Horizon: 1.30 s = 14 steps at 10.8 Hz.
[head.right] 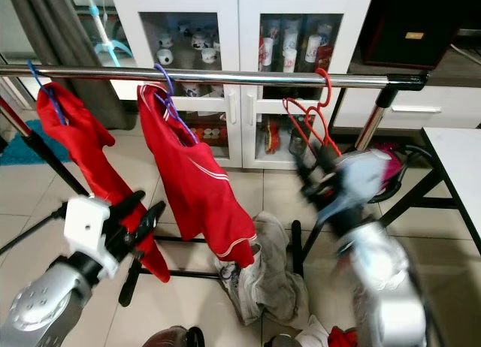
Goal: Hang hanger
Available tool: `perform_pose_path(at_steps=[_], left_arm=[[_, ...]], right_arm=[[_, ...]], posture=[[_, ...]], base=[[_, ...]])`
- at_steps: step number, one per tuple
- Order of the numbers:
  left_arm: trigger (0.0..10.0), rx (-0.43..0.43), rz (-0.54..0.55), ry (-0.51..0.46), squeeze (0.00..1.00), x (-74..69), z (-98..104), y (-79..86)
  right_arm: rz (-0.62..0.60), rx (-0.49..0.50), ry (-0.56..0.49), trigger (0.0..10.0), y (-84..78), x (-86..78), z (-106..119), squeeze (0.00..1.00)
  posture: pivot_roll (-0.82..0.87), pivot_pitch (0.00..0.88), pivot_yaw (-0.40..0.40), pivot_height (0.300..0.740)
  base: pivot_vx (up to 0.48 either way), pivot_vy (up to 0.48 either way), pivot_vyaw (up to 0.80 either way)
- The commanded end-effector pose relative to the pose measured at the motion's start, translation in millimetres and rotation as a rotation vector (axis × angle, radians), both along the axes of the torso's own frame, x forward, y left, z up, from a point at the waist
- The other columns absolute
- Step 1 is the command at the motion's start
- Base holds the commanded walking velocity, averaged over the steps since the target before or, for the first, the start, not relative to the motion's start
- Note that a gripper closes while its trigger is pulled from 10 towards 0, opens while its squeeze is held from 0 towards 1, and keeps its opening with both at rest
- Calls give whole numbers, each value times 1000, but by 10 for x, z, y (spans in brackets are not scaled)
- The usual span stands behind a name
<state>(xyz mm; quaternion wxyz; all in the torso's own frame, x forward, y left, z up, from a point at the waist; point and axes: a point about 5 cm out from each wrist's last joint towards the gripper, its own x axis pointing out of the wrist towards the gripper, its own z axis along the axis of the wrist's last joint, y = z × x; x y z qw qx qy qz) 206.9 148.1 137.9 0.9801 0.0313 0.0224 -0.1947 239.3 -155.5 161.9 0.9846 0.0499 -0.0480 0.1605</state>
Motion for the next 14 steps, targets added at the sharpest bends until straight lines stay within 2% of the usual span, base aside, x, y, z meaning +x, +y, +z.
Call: perform_pose_path(at_steps=[1, 4, 5, 7, 8, 11, 13, 14], left_arm=[[10000, 14, 9, -9, 0, 5, 29, -4], [10000, -5, 31, -17, 0, 64, 43, -20], [10000, -10, 35, -17, 0, 98, 30, -36], [10000, -21, 82, -16, 0, 96, 22, -24], [10000, -23, 112, -7, 0, 91, 26, -36], [10000, -20, 64, -40, 0, 117, 71, -71], [10000, -12, 64, -41, 0, 158, 81, -81], [10000, 0, 52, -39, 0, 155, 73, -89]], right_arm=[[10, 4, 8, 10000, 86, 7, 27, 0], [12, 22, 67, 10000, 150, 118, 14, 0], [30, -55, 51, 10000, 174, 148, 31, 0], [51, -75, 97, 10000, 194, 138, -24, 0], [-5, -96, 165, 10000, 166, 182, -148, 0], [29, -153, 153, 10000, 235, 208, -186, 0], [-22, -162, 132, 10000, 173, 225, -170, 0], [-38, -167, 115, 10000, 153, 236, -162, 0]], posture=[[8, 98, 84, 740], [-12, 94, 79, 740], [-20, 94, 75, 740], [-21, 89, 49, 740], [-6, 89, 35, 740], [-3, 81, 44, 740], [-5, 80, 57, 740], [-2, 78, 58, 740]], base=[[0, 409, 0], [0, 411, 0], [0, 416, 0], [0, 204, 0], [0, 0, 0], [114, 0, 138], [366, 0, 800], [371, 0, 0]])
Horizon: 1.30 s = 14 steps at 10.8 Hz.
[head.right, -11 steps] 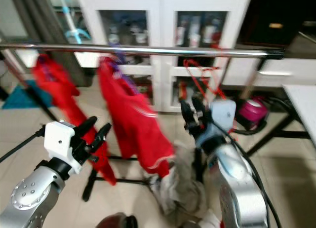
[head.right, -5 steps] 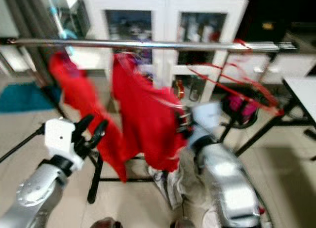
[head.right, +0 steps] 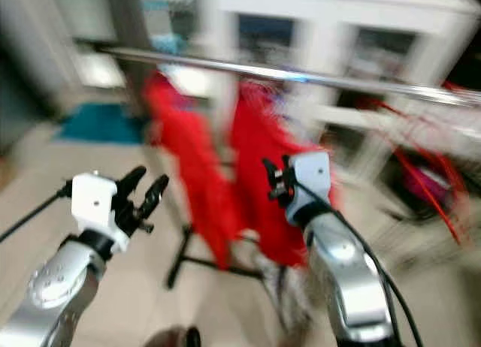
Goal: Hang hanger
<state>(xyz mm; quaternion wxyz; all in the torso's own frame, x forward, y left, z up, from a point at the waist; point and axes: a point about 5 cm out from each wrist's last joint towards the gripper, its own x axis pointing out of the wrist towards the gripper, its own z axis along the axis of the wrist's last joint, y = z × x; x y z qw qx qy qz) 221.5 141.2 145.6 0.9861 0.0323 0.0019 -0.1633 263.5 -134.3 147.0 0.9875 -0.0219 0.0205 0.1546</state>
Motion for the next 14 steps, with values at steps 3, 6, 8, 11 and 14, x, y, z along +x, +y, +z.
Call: perform_pose_path(at_steps=[3, 6, 8, 11, 14], left_arm=[[10000, 30, -35, 8, 0, 0, -29, -29], [10000, -7, -98, 27, 0, -27, -27, -103], [10000, 13, -230, 16, 0, -84, 9, -164], [10000, 28, -402, 44, 0, -150, 104, -199], [10000, 56, -466, 53, 0, -143, 120, -202]], right_arm=[[-51, -18, -81, 10000, -74, 27, 90, 0], [-3, 35, -174, 10000, -178, 1, 288, 1000], [19, 35, -217, 10000, -211, -9, 348, 1000], [157, 44, -138, 10000, -337, -121, 365, 1000], [174, -85, 25, 10000, -626, -75, 364, 1000]], posture=[[-2, 74, 57, 740], [-6, 73, 57, 740], [-8, 69, 57, 740], [-8, 72, 60, 740], [-8, 72, 60, 740]], base=[[350, 0, 0], [0, 0, 0], [0, 0, 0], [0, 0, 0], [0, 0, 0]])
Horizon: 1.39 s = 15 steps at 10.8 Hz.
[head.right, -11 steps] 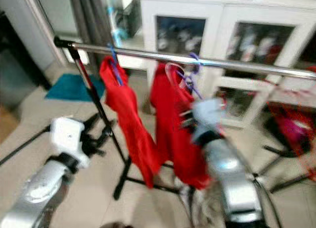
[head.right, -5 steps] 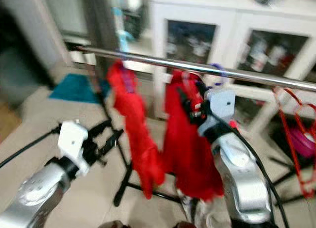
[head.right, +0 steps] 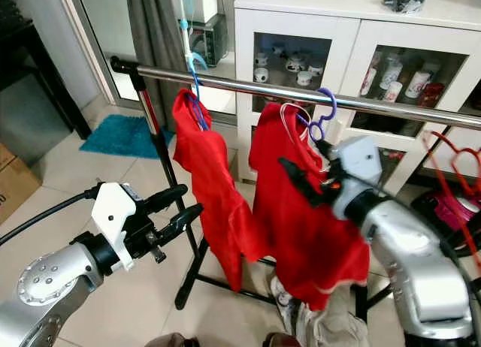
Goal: Hang hanger
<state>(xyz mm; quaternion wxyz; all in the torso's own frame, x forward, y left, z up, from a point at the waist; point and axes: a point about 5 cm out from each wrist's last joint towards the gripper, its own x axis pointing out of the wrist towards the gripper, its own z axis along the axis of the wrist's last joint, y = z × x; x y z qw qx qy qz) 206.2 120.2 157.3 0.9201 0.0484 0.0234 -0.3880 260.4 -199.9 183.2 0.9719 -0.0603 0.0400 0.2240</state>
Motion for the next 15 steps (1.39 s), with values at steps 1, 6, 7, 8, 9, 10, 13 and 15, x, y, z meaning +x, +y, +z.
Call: perform_pose_path(at_steps=[1, 6, 7, 8, 9, 10, 13, 15], left_arm=[[10000, 29, -24, 13, 0, 0, -20, -16], [10000, 17, -62, 25, 0, 4, -6, -76], [10000, 16, -62, 27, 0, 4, -6, -83], [10000, 14, -64, 28, 0, 7, -6, -89], [10000, 12, -64, 26, 0, 11, -6, -94], [10000, 9, -62, 23, 0, 19, -1, -92], [10000, 15, -61, 21, 0, 36, 2, -75], [10000, 19, -56, 21, 0, 39, -3, -59]], right_arm=[[-45, 12, -8, 10000, -78, 52, 80, 1000], [-149, 20, 74, 10000, -117, 492, 65, 0], [-131, 68, 88, 10000, -77, 597, 60, 0], [-112, 90, 103, 10000, -52, 682, 54, 0], [-77, 112, 132, 10000, -18, 728, 20, 0], [-45, 118, 158, 10000, 16, 753, -35, 0], [-100, 95, 124, 10000, 10, 995, 2, 0], [-95, 96, 97, 10000, 41, 1080, 83, 0]], posture=[[-24, 74, 77, 740], [-15, 82, 73, 740], [-17, 85, 71, 740], [-16, 86, 69, 740], [-14, 86, 68, 740], [-12, 86, 66, 740], [-5, 87, 67, 740], [-4, 84, 64, 740]], base=[[0, 0, 0], [0, 0, 0], [0, 0, 0], [0, 0, 0], [0, 0, 0], [0, 0, 0], [0, 0, 0], [0, 0, 0]])
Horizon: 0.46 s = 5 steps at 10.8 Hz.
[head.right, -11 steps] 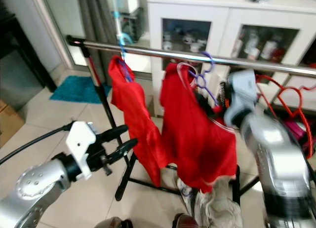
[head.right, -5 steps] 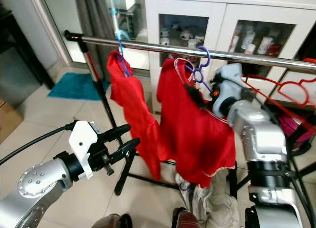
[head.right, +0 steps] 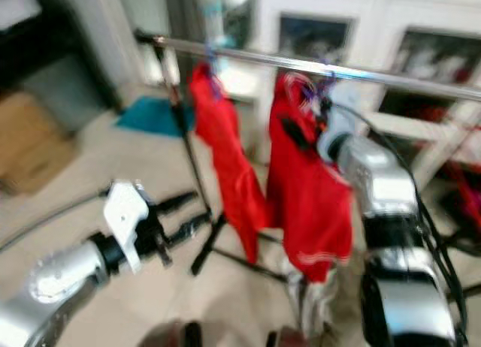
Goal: Hang hanger
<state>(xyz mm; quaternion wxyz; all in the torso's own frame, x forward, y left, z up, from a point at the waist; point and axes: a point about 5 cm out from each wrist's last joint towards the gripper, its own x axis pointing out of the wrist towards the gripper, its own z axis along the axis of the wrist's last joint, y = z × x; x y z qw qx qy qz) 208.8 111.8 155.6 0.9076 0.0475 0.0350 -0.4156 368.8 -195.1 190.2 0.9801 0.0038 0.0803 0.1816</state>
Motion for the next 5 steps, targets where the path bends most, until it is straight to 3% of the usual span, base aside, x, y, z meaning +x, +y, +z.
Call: perform_pose_path(at_steps=[1, 5], left_arm=[[10000, 11, 5, -6, 0, 17, 12, 28], [10000, 13, 5, -13, 0, 51, 3, 31]], right_arm=[[1, 0, -17, 10000, 10, 34, 38, 0], [-118, -28, -39, 10000, -61, 200, 92, 0]], posture=[[-4, 80, 63, 740], [-2, 71, 60, 740]], base=[[0, 0, 0], [0, 0, 0]])
